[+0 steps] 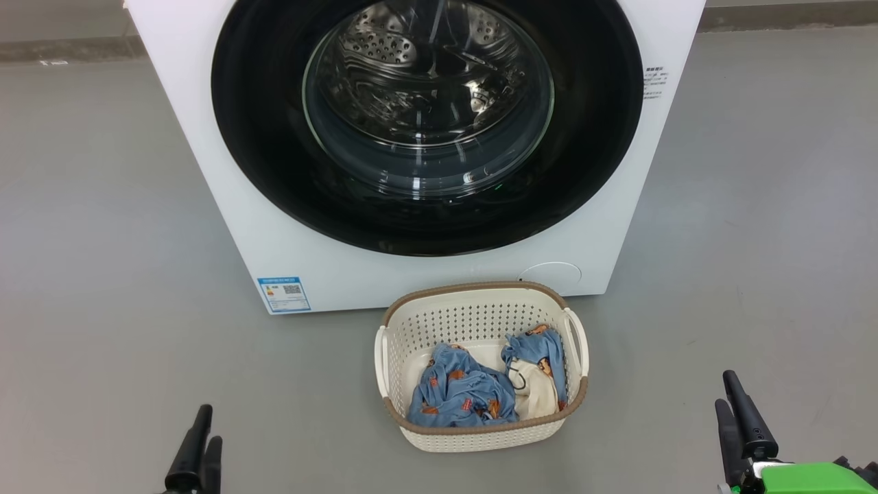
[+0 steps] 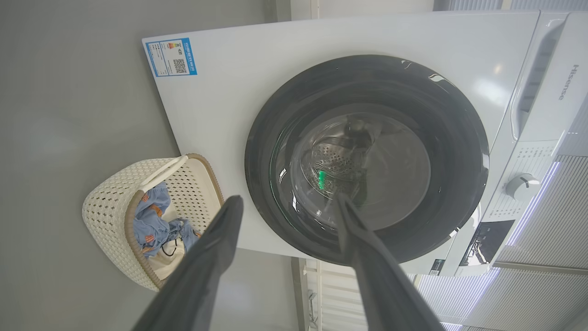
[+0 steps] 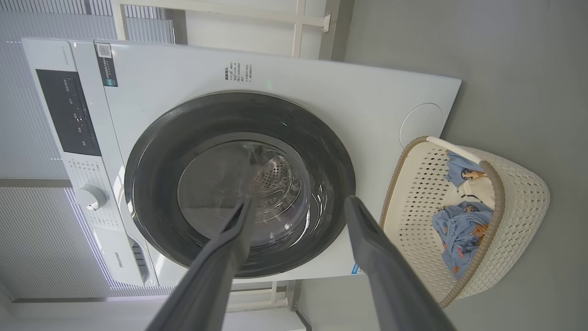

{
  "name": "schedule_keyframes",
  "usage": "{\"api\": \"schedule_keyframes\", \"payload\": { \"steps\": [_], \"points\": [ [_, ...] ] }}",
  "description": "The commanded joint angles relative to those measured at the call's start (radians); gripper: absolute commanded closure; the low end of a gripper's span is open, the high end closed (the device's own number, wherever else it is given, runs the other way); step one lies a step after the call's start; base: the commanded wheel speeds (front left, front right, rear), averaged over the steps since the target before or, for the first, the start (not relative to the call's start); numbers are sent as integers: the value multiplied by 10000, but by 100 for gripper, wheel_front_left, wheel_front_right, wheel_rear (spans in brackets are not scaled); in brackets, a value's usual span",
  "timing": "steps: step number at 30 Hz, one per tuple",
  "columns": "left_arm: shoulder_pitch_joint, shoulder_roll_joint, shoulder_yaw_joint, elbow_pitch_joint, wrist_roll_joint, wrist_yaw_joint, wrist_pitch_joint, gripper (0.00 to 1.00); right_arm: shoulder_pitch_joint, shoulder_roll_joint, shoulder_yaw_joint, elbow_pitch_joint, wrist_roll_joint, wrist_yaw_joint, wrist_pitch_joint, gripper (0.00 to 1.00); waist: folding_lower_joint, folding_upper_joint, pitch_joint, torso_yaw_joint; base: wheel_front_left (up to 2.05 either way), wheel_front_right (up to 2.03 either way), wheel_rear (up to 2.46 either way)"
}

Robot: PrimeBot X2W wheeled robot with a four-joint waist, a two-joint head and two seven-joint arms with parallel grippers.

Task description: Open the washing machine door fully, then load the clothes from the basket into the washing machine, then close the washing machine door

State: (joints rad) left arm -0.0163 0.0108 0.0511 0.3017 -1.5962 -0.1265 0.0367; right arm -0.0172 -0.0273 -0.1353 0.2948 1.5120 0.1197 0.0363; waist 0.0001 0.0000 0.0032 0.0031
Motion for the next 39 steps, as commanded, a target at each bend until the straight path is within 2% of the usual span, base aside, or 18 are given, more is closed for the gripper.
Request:
{"api": "schedule_keyframes", "payload": {
  "steps": [1, 12, 20, 28, 39],
  "points": [
    [-381, 176, 80, -350, 129, -15, -108, 0, -280, -85, 71, -354, -242, 27, -124, 0, -1, 0, -4, 13, 0, 0, 0],
    [-440, 198, 374, -846, 1111, -13, -401, 0, -353, -99, 99, -910, -1195, 35, -415, 0, -1, 0, -17, 80, 0, 0, 0],
    [-498, 216, 406, -1656, 2405, 273, -638, 0, -378, -111, 188, -1377, -2384, 42, -650, 0, -1, 0, -2, 97, 0, 0, 0],
    [-524, 234, 9, -2580, 4330, 1054, -874, 0, -424, -123, 221, -1787, -3681, 49, -884, 0, -1, 0, 34, 87, 0, 0, 0],
    [-573, 259, -680, -3376, 6538, 1747, -1197, 0, -414, -139, 357, -2124, -5422, 58, -1205, 0, -1, 0, 73, 114, 0, 0, 0]
  ]
}}
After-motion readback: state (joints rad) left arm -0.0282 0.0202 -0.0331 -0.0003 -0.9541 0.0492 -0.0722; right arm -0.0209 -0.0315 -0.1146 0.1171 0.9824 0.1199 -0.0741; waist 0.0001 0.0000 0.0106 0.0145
